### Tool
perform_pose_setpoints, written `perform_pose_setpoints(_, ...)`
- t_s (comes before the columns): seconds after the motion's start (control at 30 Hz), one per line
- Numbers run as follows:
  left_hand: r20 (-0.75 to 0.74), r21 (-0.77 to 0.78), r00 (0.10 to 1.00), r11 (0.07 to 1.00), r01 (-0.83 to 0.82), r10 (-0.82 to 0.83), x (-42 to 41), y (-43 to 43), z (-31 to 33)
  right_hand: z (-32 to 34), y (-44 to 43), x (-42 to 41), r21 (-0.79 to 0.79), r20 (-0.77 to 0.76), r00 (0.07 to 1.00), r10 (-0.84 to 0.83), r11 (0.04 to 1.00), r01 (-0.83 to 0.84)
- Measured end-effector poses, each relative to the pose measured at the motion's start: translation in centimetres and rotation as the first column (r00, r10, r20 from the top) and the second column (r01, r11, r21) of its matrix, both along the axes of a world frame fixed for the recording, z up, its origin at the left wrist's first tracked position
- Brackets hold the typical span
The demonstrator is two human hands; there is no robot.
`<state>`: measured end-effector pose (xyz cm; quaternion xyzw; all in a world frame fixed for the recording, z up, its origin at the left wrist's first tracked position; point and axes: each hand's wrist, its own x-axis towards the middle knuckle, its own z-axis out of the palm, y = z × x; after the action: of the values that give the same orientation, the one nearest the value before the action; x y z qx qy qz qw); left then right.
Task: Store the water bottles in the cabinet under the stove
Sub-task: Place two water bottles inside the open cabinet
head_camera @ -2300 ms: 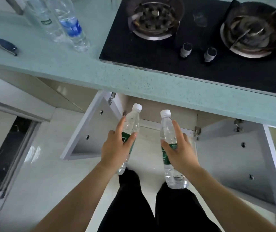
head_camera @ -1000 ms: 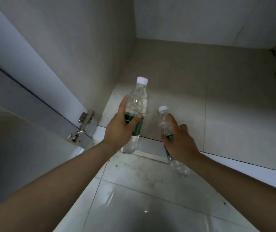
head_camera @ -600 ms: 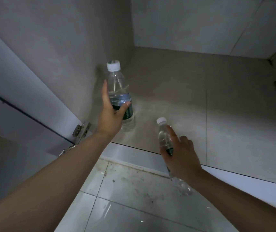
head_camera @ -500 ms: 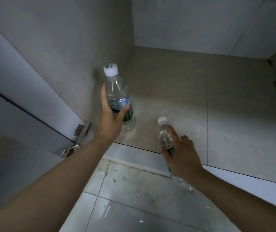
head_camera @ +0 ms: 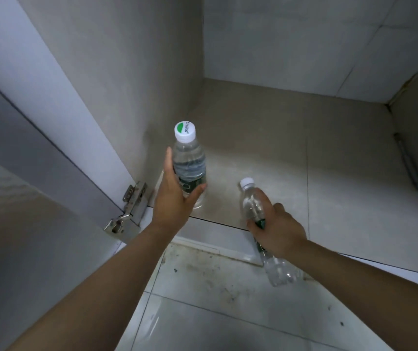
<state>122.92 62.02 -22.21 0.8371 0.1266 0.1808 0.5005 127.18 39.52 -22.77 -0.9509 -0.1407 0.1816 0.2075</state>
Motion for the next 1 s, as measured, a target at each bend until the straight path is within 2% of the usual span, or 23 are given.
perform_pose_setpoints(0.07,-0.058,0.037,0.998,0.999,-0.009,0.011,-0.9,0.0,-1.6,0.1,-0.1,0.2,0.050,-0.072,0.997,-0.011,0.999,0.015)
perform_pose_setpoints(0.13,-0.183,0.157,0.983,0.987,0.019,0.011,-2.0,0.2,-3.7,0.1,0.0,0.3,0.105,-0.098,0.995,-0.025,0.994,0.035)
perform_pose_setpoints(0.23,-0.426,0.441,0.902,0.887,0.139,0.071,-3.7,0.0,-5.7,0.5,0.0,0.2,0.143,-0.119,0.991,-0.057,0.987,0.074)
perform_pose_setpoints(0.3,-0.482,0.525,0.872,0.823,0.216,0.079,-4.2,0.0,-6.3,0.8,0.0,0.0,0.165,-0.124,0.989,-0.083,0.981,0.103)
perform_pose_setpoints(0.47,-0.511,0.572,0.855,0.778,0.261,0.090,-4.3,0.2,-6.7,2.4,0.9,0.4,0.327,-0.060,0.994,-0.092,0.939,0.107)
perform_pose_setpoints(0.63,-0.496,0.593,0.864,0.761,0.263,0.088,-4.6,0.5,-7.1,5.5,3.6,2.2,0.628,0.002,0.989,-0.149,0.770,0.114)
perform_pose_setpoints(0.8,-0.454,0.597,0.887,0.769,0.228,0.089,-4.7,0.6,-7.4,5.7,5.9,3.3,0.722,0.080,0.991,-0.110,0.692,0.019)
perform_pose_setpoints(1.0,-0.438,0.572,0.896,0.793,0.212,0.076,-4.6,0.9,-7.9,4.2,6.3,2.9,0.778,0.058,0.987,-0.151,0.626,0.050)
